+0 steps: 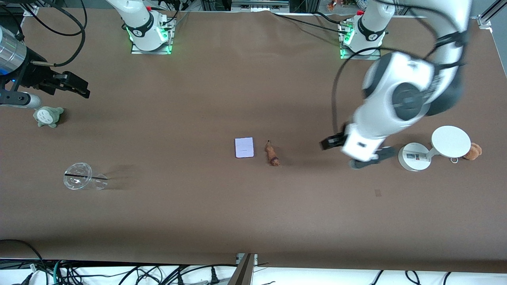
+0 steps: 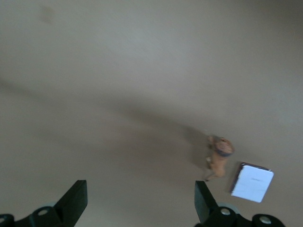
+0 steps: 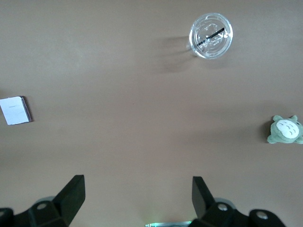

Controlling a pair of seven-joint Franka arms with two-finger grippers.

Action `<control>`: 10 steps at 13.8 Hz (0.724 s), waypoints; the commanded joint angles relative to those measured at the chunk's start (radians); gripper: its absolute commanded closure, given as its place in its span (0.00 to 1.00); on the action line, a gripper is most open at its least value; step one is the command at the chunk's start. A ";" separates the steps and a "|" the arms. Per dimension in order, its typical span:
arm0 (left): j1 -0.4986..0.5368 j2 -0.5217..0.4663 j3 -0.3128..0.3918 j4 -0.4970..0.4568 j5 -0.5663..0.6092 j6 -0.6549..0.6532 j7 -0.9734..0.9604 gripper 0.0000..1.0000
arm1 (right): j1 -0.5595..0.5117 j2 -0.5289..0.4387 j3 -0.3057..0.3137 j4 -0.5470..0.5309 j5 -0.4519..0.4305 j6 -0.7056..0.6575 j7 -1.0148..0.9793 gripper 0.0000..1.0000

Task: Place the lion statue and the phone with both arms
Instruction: 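Reach the left gripper over the brown lion figurine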

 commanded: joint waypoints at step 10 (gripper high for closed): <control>-0.305 0.281 0.076 0.041 0.119 0.288 -0.351 0.00 | -0.011 0.008 0.013 0.024 -0.006 0.013 -0.009 0.00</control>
